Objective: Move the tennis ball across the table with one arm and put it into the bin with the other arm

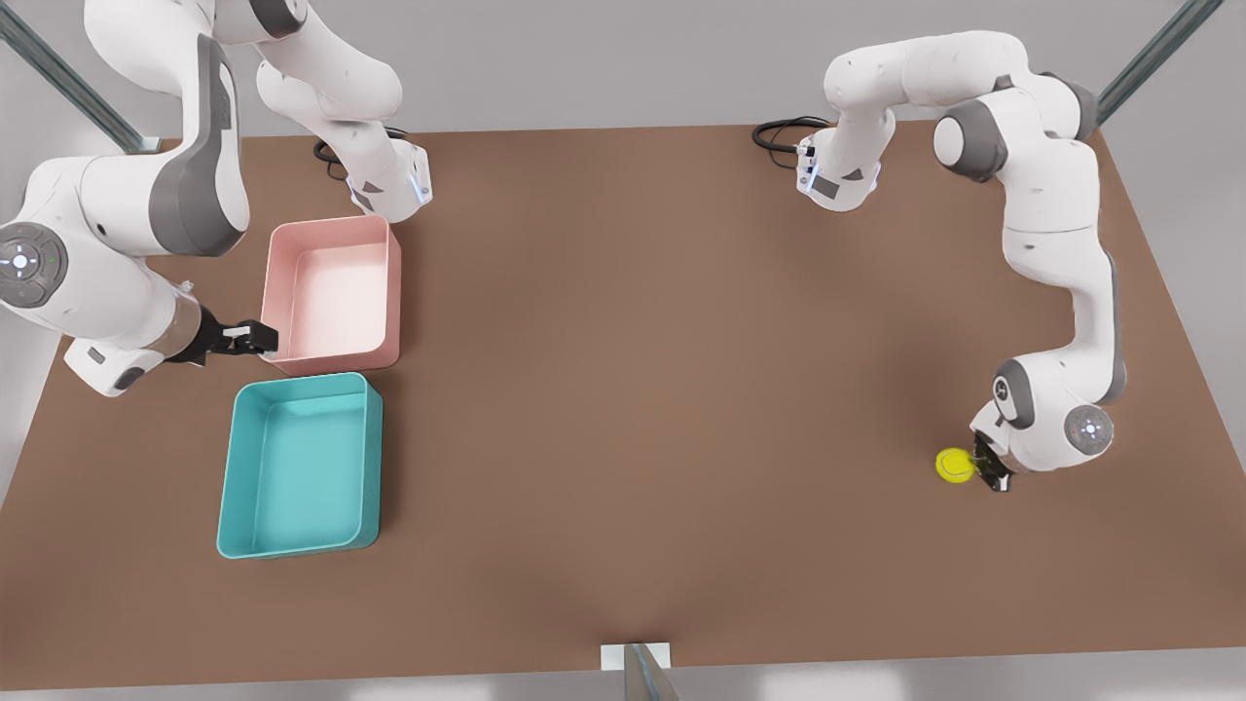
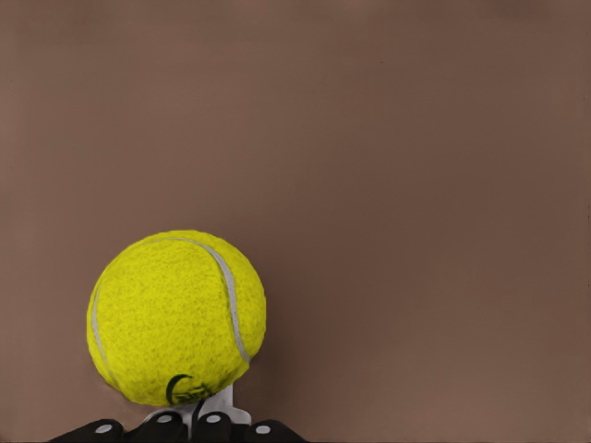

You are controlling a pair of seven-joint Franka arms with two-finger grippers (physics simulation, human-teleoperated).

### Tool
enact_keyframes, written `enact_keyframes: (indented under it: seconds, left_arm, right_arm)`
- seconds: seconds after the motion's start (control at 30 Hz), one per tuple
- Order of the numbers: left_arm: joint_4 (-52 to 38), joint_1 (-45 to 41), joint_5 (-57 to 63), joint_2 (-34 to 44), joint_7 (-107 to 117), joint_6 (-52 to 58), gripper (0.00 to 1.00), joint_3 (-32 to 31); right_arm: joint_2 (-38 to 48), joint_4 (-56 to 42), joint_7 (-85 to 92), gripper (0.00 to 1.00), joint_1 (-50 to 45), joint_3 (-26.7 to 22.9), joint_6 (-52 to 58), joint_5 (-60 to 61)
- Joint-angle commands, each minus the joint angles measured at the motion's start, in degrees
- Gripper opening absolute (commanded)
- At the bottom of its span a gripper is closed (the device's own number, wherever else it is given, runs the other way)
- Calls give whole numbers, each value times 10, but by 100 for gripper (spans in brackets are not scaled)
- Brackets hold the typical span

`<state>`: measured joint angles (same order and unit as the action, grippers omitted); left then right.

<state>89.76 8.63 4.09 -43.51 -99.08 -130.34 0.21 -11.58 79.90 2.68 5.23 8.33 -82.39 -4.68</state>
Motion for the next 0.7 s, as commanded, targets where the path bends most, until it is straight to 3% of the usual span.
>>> enact_keyframes:
  seconds: [0.0,0.03,0.07,0.2,0.27,0.3,0.33,0.37,0.4,0.43,0.53,0.6,0.67]
  left_arm:
    - [6,-35,15,36,306,54,21,-35]
    - [1,-50,53,48,514,97,21,-97]
    - [-15,-50,60,50,536,121,21,-105]
    - [-33,-46,32,56,537,139,21,-103]
    - [-38,-46,-69,114,790,191,21,-90]
    - [-55,-56,-81,196,835,274,77,-26]
    - [-48,-70,-82,227,835,346,100,42]
    - [-106,-84,-111,229,1094,414,100,53]
    - [-199,-100,-68,229,1028,554,100,58]
    - [-239,-139,-40,233,1006,613,100,59]
    - [-238,-136,-60,236,1012,603,100,54]
    - [-159,-135,-62,279,1056,555,100,43]
    - [-159,-135,-63,276,997,583,100,43]
  right_arm:
    - [1,0,8,100,0,0,0,0]
    - [1,0,8,100,0,0,0,1]
    - [1,0,8,100,0,0,0,1]
    - [1,2,8,100,0,0,1,1]
    - [1,3,8,100,0,0,1,1]
    - [1,4,8,100,0,0,1,1]
    - [1,4,8,100,0,0,1,1]
    - [1,4,8,100,0,0,1,1]
    - [2,5,8,100,1,0,1,1]
    - [1,5,8,100,1,0,1,1]
    - [-9,3,8,100,0,0,1,2]
    - [-41,-23,4,100,-5,5,-4,22]
    - [-81,-55,6,100,-51,9,-14,24]
